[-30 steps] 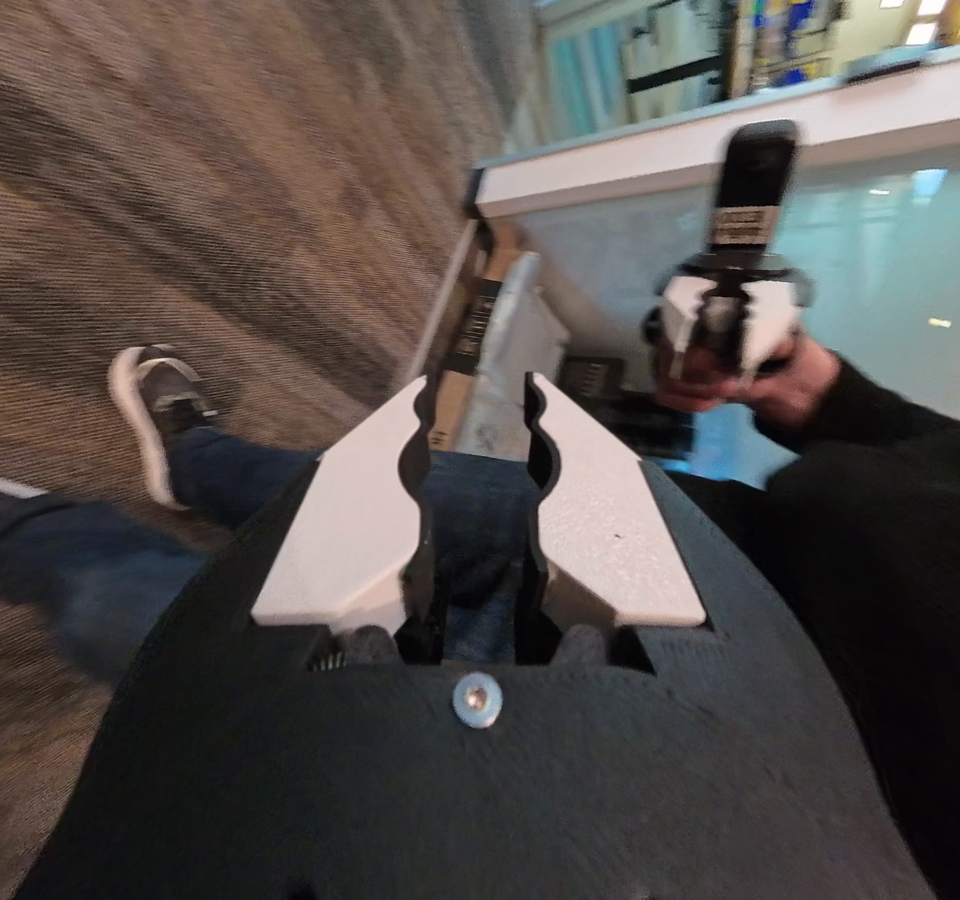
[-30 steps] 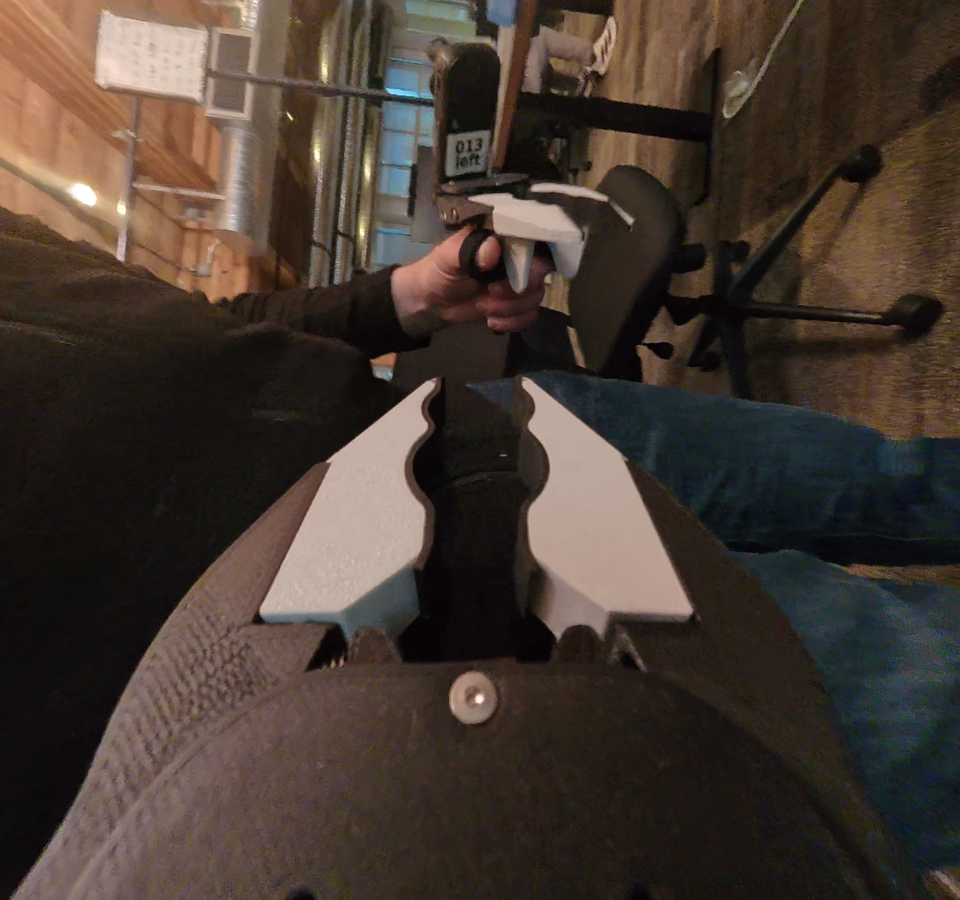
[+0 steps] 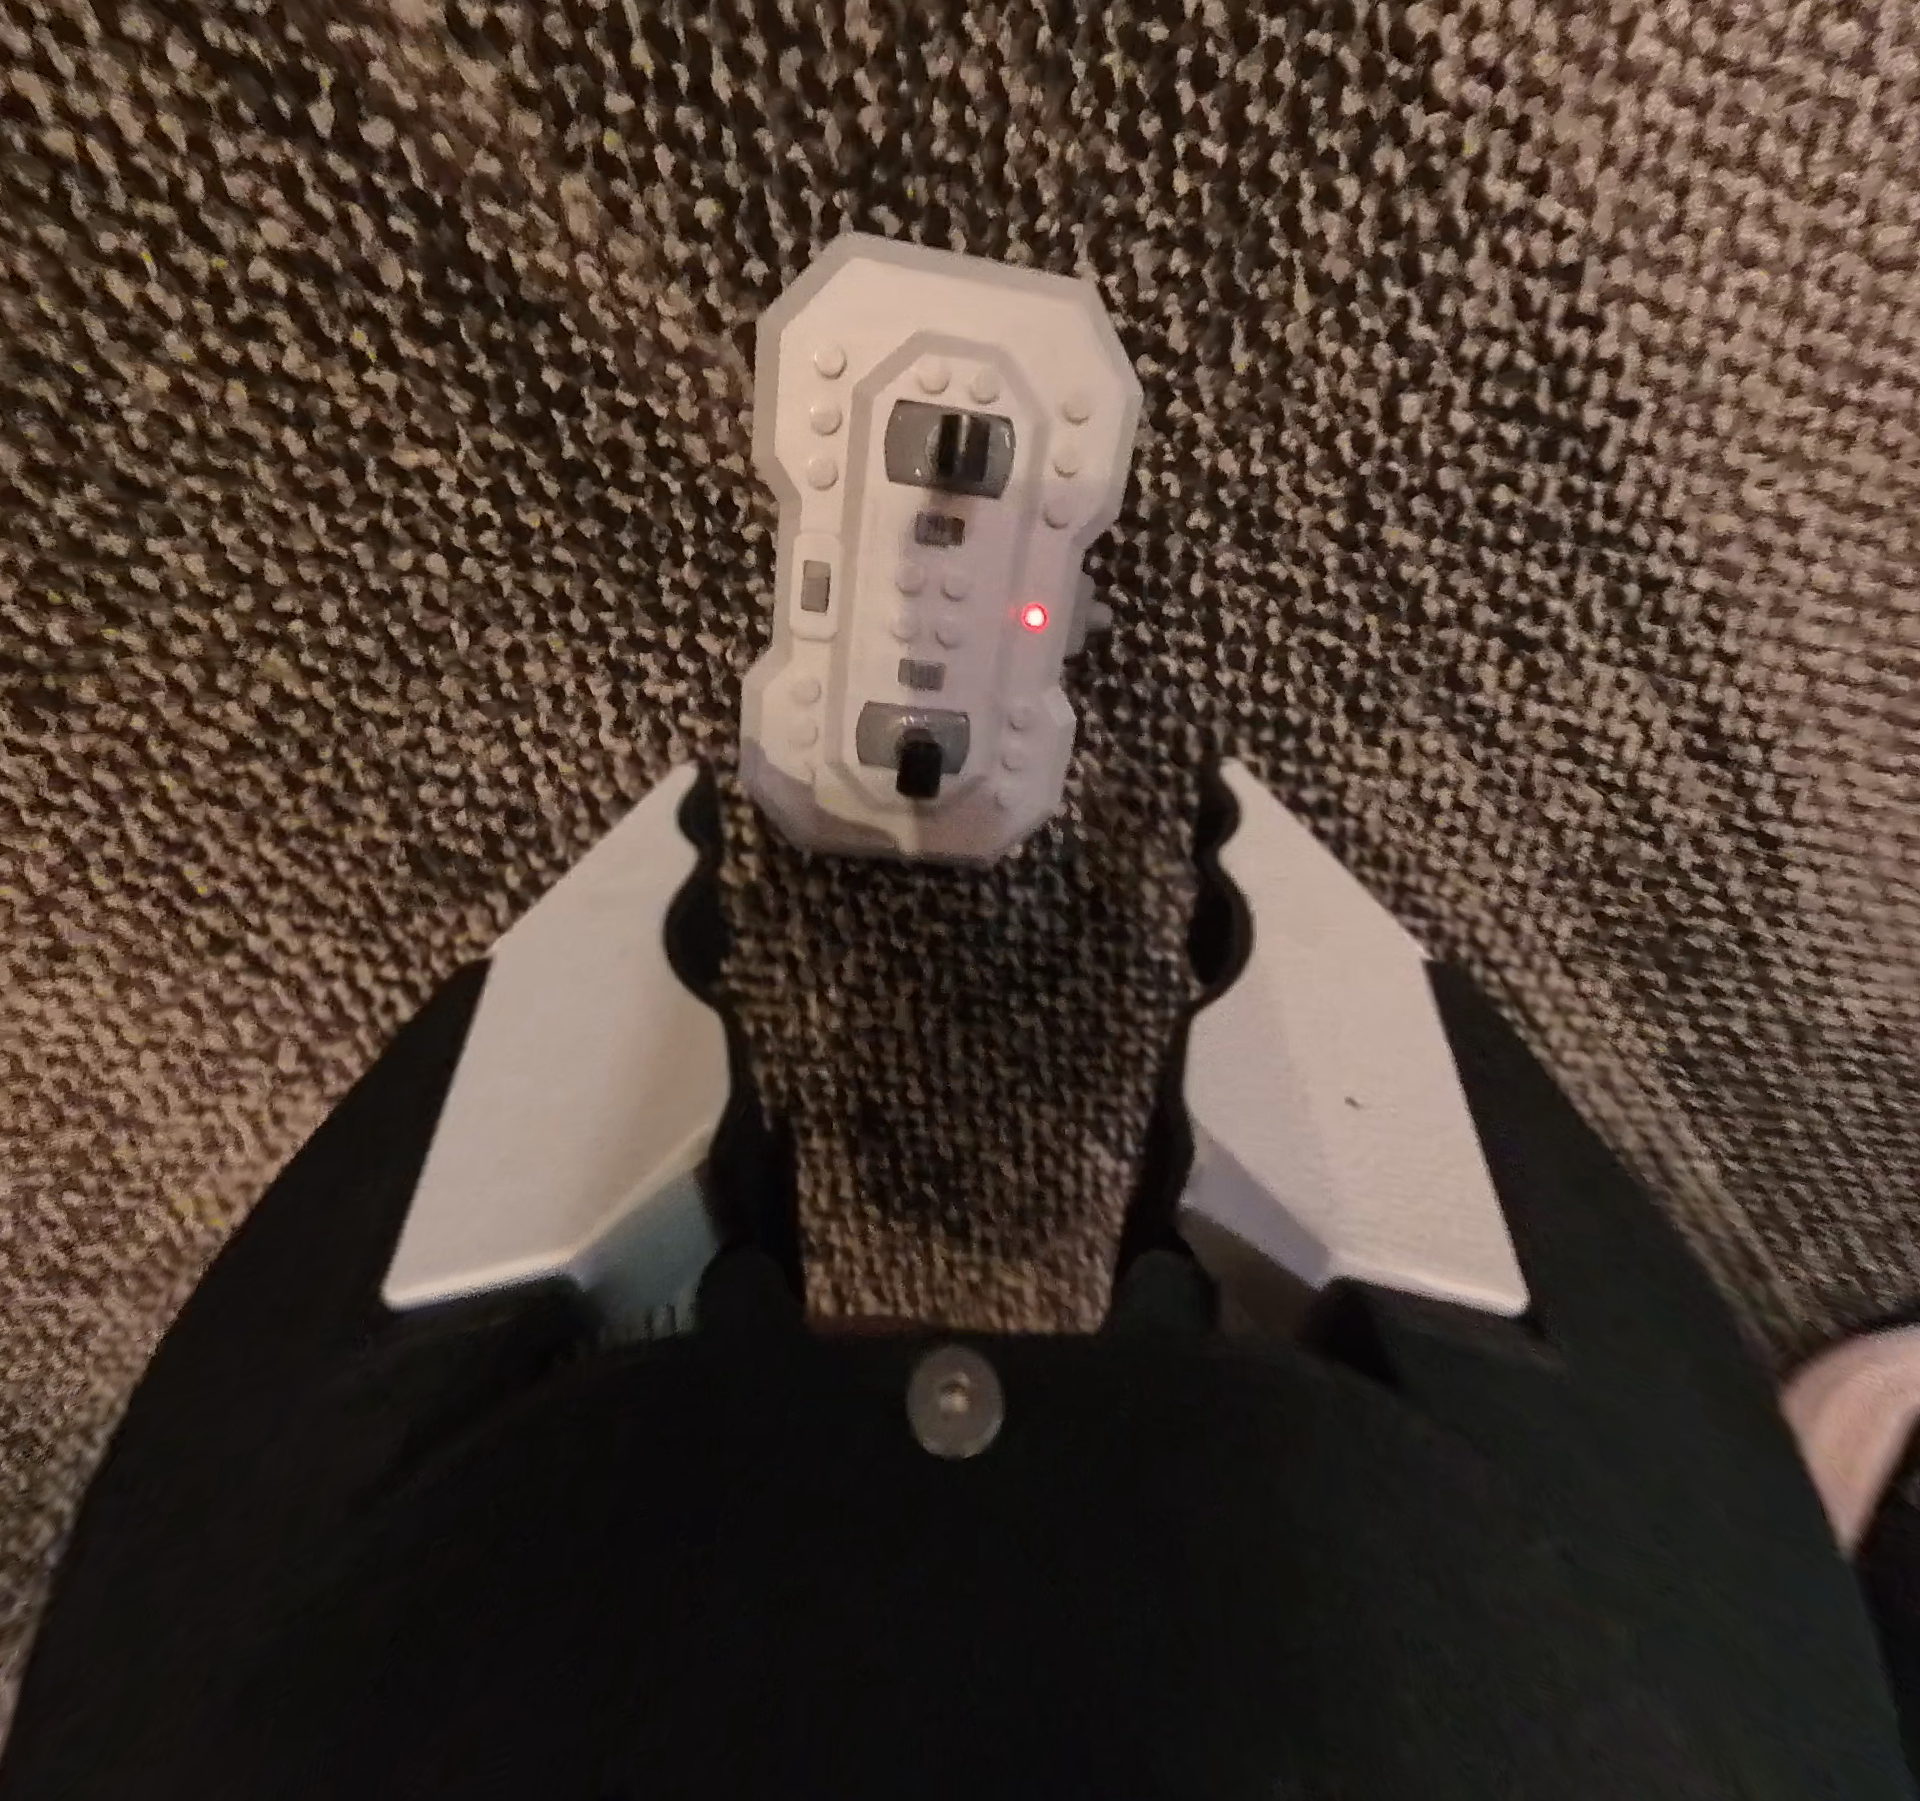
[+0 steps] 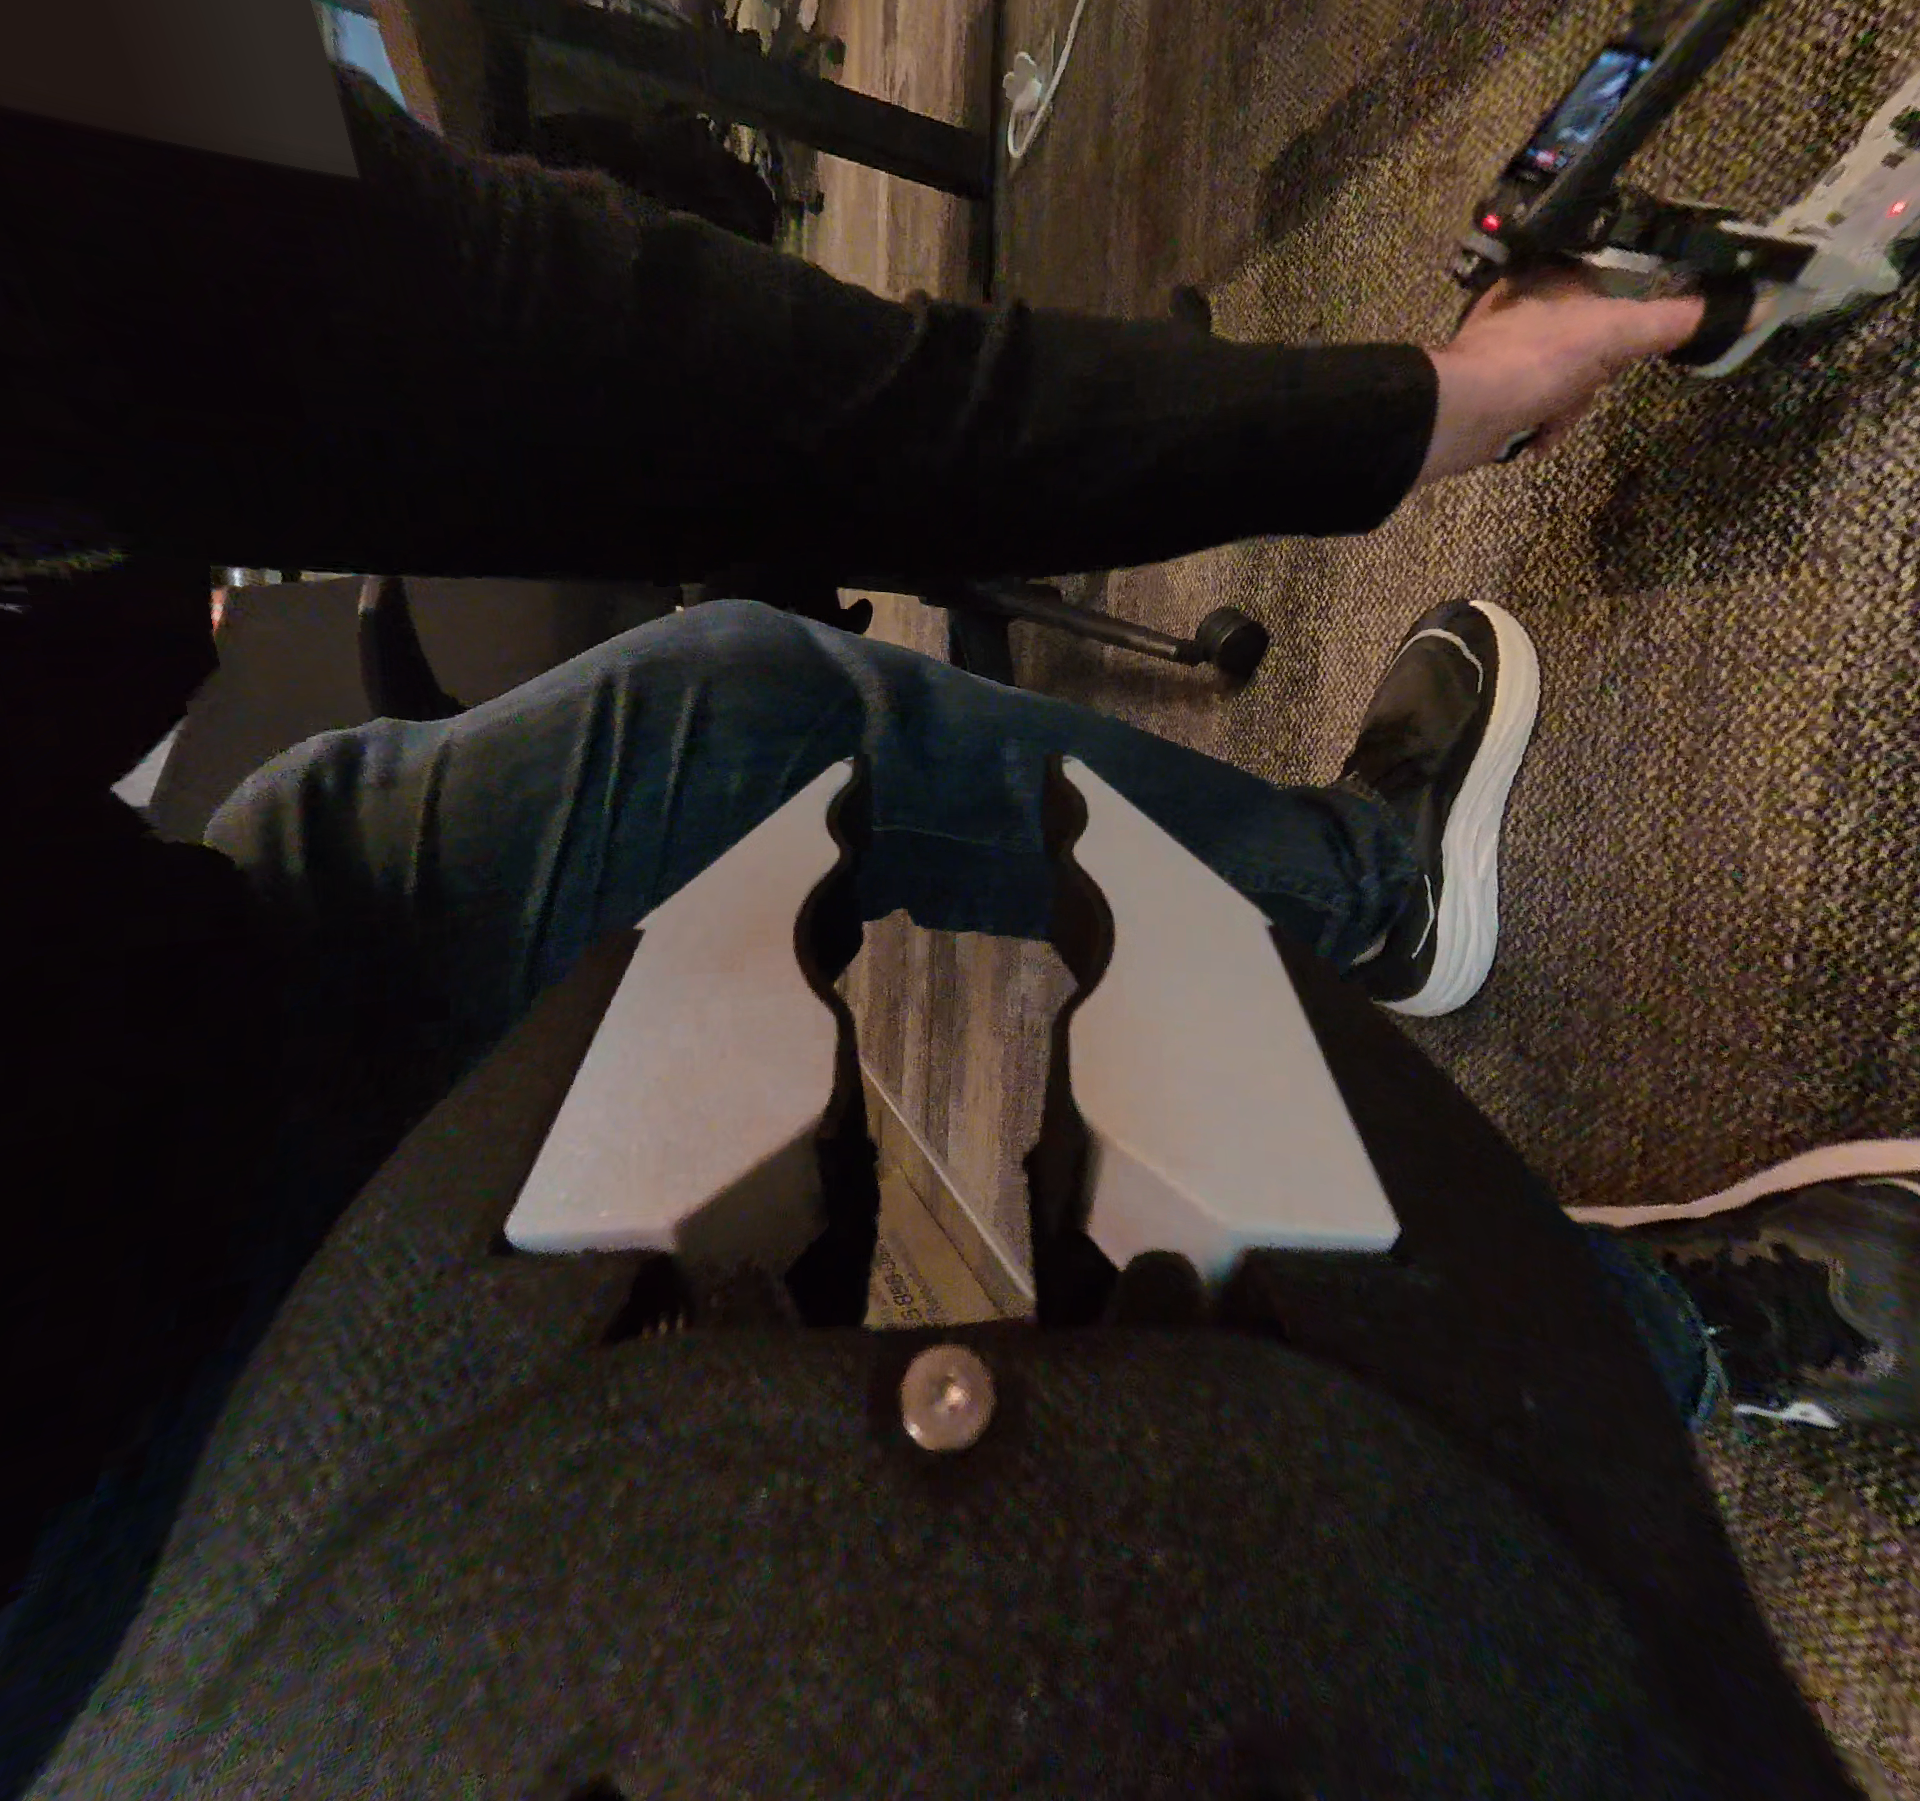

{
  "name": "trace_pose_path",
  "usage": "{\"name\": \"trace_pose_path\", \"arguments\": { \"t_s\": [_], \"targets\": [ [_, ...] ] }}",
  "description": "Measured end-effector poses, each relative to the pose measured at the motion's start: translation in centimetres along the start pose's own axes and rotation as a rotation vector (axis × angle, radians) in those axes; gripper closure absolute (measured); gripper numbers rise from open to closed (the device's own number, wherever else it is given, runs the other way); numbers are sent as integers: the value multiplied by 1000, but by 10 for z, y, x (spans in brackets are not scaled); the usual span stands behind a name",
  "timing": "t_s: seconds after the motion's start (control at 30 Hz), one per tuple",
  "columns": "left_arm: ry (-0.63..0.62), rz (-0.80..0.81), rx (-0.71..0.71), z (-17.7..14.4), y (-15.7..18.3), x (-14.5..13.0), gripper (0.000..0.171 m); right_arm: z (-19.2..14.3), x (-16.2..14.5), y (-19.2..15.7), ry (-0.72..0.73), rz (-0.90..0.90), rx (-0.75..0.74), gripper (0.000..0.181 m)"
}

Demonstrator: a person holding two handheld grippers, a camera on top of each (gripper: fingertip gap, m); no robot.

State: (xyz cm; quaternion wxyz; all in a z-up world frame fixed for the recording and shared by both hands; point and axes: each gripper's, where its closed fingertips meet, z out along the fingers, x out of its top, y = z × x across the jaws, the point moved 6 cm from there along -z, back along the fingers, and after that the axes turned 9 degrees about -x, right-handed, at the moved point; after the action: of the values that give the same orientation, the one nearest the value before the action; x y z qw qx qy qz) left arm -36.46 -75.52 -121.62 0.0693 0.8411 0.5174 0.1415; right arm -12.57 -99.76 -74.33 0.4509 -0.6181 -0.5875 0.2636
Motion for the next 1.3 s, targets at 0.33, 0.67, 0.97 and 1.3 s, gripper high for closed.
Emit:
{"name": "trace_pose_path", "arguments": {
  "t_s": [0.33, 0.67, 0.97, 1.3],
  "targets": [
    [111, 22, 15, 8, 0, 0, 107, 36, 17, 29, -48, -46, 6, 153],
    [107, 140, -200, -20, 58, -17, 107, 82, 8, 147, -88, 2, -154, 137],
    [84, 293, -467, -71, 152, -48, 108, 145, -7, 295, 34, 516, -100, 104],
    [149, 417, -655, -221, 257, -53, 109, 128, -13, 237, 167, 752, 235, 119]
  ]
}}
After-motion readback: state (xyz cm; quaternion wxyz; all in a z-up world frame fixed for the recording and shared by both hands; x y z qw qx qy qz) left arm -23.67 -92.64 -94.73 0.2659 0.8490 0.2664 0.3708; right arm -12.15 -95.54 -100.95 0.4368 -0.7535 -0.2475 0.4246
